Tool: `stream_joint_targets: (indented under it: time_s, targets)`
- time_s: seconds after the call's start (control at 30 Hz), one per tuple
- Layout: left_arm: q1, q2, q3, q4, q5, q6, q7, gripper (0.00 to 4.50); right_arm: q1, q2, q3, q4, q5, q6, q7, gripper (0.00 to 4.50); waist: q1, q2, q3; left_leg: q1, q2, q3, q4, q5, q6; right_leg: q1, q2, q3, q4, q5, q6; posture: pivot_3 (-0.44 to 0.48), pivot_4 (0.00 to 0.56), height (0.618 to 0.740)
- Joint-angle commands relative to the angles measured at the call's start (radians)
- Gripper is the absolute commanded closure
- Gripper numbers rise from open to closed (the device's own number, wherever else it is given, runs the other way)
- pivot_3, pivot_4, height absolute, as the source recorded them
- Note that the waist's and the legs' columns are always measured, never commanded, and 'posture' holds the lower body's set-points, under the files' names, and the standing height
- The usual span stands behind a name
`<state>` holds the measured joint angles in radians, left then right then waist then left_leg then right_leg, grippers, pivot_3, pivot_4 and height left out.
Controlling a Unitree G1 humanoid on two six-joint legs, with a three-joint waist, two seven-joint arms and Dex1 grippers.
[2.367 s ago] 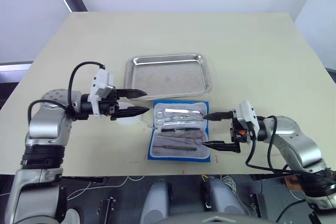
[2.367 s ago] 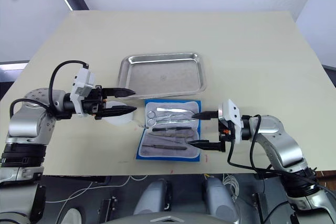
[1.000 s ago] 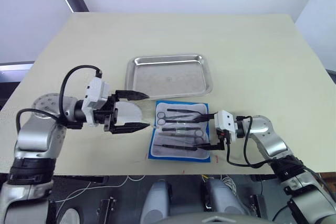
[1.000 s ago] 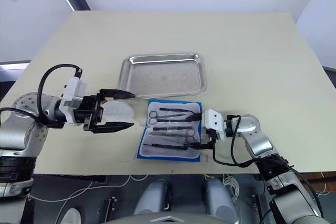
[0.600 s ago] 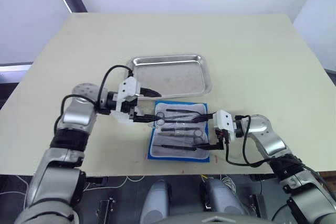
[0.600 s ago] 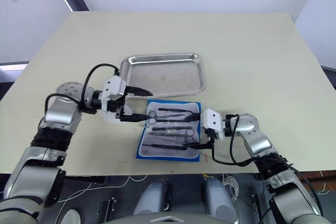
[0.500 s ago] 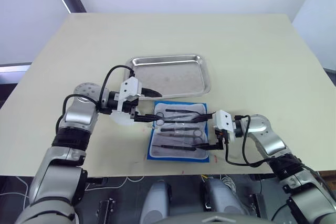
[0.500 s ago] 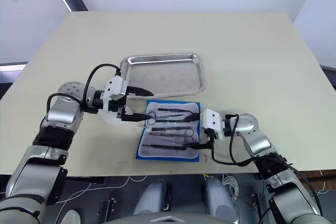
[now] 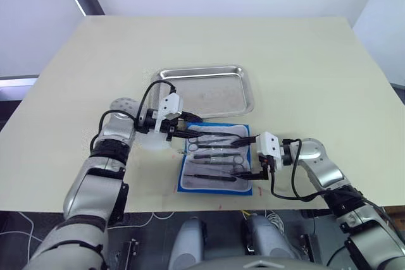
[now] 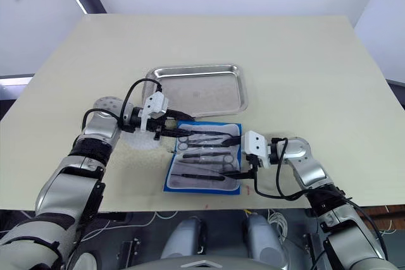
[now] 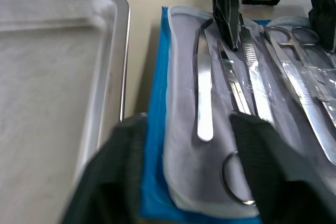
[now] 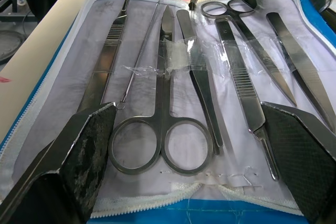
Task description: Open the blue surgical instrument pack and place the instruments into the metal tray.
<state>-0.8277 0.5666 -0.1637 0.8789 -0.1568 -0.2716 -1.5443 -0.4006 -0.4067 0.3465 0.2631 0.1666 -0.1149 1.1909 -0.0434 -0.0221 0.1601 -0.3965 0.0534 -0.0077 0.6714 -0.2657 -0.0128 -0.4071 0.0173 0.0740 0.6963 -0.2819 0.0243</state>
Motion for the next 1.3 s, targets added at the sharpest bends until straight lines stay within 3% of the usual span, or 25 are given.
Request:
stream_joint_targets:
  time_s: [0.03, 0.13, 0.2, 0.23, 0.27, 0.57, 1.3]
  targets:
    - [-0.010, -0.009, 0.010, 0.018, 0.002, -0.034, -0.049, 2.45, 0.028, -0.014, 0.022, 0.072, -0.075, 0.027, -0.040, 0.00, 0.000, 0.000, 0.000, 0.000, 0.000, 0.000, 0.000, 0.000, 0.000, 0.000, 0.000, 0.000, 0.000, 0.000, 0.000, 0.000, 0.150, 0.740]
    - [-0.005, -0.014, 0.009, 0.015, -0.013, -0.031, -0.067, 2.45, 0.029, -0.015, 0.022, 0.072, -0.076, 0.025, -0.042, 0.00, 0.000, 0.000, 0.000, 0.000, 0.000, 0.000, 0.000, 0.000, 0.000, 0.000, 0.000, 0.000, 0.000, 0.000, 0.000, 0.000, 0.150, 0.740]
    - [0.000, -0.013, 0.004, 0.010, -0.021, -0.032, -0.070, 3.45, 0.028, -0.014, 0.022, 0.073, -0.076, 0.025, -0.043, 0.00, 0.000, 0.000, 0.000, 0.000, 0.000, 0.000, 0.000, 0.000, 0.000, 0.000, 0.000, 0.000, 0.000, 0.000, 0.000, 0.000, 0.150, 0.740]
    - [0.002, -0.013, 0.003, 0.007, -0.030, -0.033, -0.070, 3.63, 0.027, -0.013, 0.023, 0.074, -0.076, 0.024, -0.044, 0.00, 0.000, 0.000, 0.000, 0.000, 0.000, 0.000, 0.000, 0.000, 0.000, 0.000, 0.000, 0.000, 0.000, 0.000, 0.000, 0.000, 0.150, 0.740]
    - [0.004, -0.015, 0.007, 0.004, -0.038, -0.037, -0.070, 4.15, 0.027, -0.012, 0.023, 0.074, -0.076, 0.024, -0.044, 0.00, 0.000, 0.000, 0.000, 0.000, 0.000, 0.000, 0.000, 0.000, 0.000, 0.000, 0.000, 0.000, 0.000, 0.000, 0.000, 0.000, 0.150, 0.740]
    - [0.021, 0.010, -0.036, -0.020, -0.080, -0.042, -0.070, 4.15, 0.029, -0.010, 0.024, 0.075, -0.076, 0.024, -0.045, 0.00, 0.000, 0.000, 0.000, 0.000, 0.000, 0.000, 0.000, 0.000, 0.000, 0.000, 0.000, 0.000, 0.000, 0.000, 0.000, 0.000, 0.150, 0.740]
    - [0.041, 0.019, -0.045, -0.038, -0.011, 0.011, -0.070, 4.15, 0.039, -0.012, 0.023, 0.066, -0.071, 0.026, -0.048, 0.00, -0.001, 0.000, -0.002, 0.001, 0.000, 0.000, 0.000, 0.000, 0.000, 0.000, 0.000, 0.000, 0.000, 0.000, 0.000, 0.000, 0.150, 0.740]
